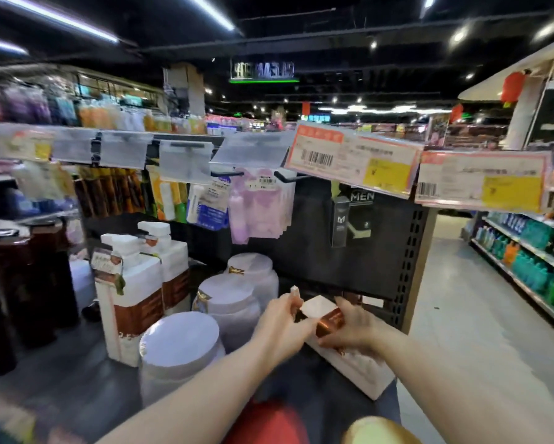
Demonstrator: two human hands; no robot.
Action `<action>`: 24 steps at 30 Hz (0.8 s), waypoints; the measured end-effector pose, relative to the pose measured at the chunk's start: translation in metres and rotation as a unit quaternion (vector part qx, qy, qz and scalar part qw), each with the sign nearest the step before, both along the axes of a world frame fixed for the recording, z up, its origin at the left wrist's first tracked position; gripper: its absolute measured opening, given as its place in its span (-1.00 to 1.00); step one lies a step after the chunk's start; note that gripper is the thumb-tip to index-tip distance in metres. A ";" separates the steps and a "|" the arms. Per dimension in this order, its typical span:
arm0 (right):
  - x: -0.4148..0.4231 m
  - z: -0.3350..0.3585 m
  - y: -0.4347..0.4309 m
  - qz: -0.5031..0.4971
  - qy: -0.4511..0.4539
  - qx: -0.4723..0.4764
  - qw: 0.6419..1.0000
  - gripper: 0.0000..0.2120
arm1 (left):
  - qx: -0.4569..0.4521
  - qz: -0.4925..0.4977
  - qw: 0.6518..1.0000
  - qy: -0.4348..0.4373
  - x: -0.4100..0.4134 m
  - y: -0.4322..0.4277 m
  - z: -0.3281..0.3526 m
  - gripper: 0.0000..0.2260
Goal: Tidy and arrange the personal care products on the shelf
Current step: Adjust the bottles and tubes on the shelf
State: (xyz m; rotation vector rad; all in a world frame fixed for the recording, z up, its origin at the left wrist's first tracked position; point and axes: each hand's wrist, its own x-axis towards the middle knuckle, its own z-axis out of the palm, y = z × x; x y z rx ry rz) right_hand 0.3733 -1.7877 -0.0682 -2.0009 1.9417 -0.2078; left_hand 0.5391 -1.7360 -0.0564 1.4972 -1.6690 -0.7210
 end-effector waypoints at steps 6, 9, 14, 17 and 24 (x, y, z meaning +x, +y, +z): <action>-0.006 -0.003 0.004 0.001 -0.086 -0.043 0.995 -0.02 | 0.044 0.042 0.998 0.018 -0.002 -0.004 0.001 -0.78; -0.014 0.002 0.019 0.003 -0.218 -0.049 0.975 -0.02 | 0.057 0.033 0.995 0.074 -0.002 -0.002 -0.003 -0.64; -0.026 0.026 0.051 -0.014 -0.381 -0.063 0.922 -0.05 | 0.111 -0.071 0.969 0.209 -0.005 0.019 0.003 -0.53; -0.026 0.044 0.069 0.007 -0.413 -0.051 0.909 -0.21 | 0.107 -0.157 0.944 0.271 -0.011 0.033 0.016 -0.68; -0.008 0.073 0.101 0.072 -0.430 -0.042 0.899 -0.47 | 0.020 -0.146 0.929 0.339 -0.004 0.064 0.039 -0.87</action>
